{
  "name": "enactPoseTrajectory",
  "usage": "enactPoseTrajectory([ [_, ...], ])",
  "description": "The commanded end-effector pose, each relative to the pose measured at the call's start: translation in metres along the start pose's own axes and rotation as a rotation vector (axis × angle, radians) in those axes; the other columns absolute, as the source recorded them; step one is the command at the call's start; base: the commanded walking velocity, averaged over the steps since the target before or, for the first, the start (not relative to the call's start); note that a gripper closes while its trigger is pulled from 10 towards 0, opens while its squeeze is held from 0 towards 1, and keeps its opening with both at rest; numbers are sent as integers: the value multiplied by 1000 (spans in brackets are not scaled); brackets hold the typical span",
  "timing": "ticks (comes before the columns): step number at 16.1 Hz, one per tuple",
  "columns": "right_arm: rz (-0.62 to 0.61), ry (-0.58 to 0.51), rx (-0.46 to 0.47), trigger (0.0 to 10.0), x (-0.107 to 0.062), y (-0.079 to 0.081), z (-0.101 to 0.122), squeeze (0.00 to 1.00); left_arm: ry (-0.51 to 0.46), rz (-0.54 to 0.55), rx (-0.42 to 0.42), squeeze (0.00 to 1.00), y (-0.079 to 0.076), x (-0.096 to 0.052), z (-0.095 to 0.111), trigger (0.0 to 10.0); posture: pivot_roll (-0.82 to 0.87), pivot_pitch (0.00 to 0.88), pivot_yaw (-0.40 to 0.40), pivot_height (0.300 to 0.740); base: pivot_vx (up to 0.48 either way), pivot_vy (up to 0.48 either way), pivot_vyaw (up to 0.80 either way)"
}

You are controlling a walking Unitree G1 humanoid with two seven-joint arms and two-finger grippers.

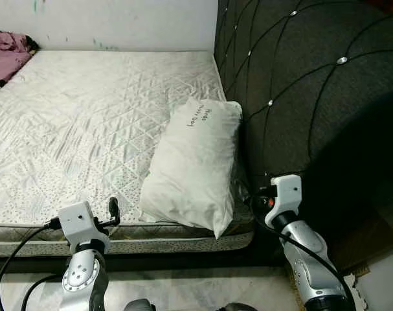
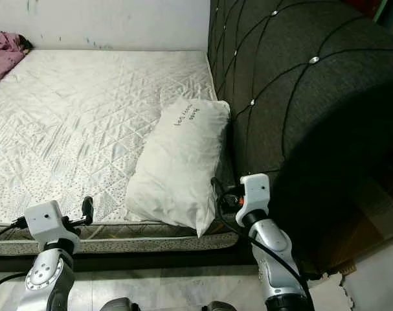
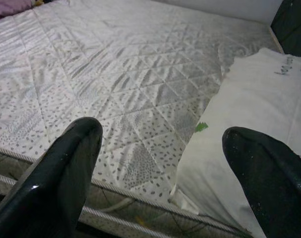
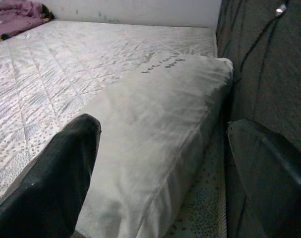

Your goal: Clean up the room

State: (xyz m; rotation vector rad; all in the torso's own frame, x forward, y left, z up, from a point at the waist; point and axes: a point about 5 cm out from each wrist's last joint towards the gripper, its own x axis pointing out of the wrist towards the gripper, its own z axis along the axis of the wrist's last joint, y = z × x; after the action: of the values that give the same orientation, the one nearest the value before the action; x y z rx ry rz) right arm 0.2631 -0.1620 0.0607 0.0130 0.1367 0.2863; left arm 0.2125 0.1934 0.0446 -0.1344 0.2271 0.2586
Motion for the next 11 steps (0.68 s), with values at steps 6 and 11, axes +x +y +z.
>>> enactPoseTrajectory([
  [6, 19, -28, -33, 10000, 3, 1, 12, 0, -52, -22, -17, 0, -3, 1, 14, 10000, -39, 0, -12, 740, 0, 0, -491],
  [11, -5, -33, -41, 10000, 5, -3, 17, 0, -66, -17, -28, 0, -4, 1, 19, 10000, -35, 0, -21, 740, 0, 0, -160],
])
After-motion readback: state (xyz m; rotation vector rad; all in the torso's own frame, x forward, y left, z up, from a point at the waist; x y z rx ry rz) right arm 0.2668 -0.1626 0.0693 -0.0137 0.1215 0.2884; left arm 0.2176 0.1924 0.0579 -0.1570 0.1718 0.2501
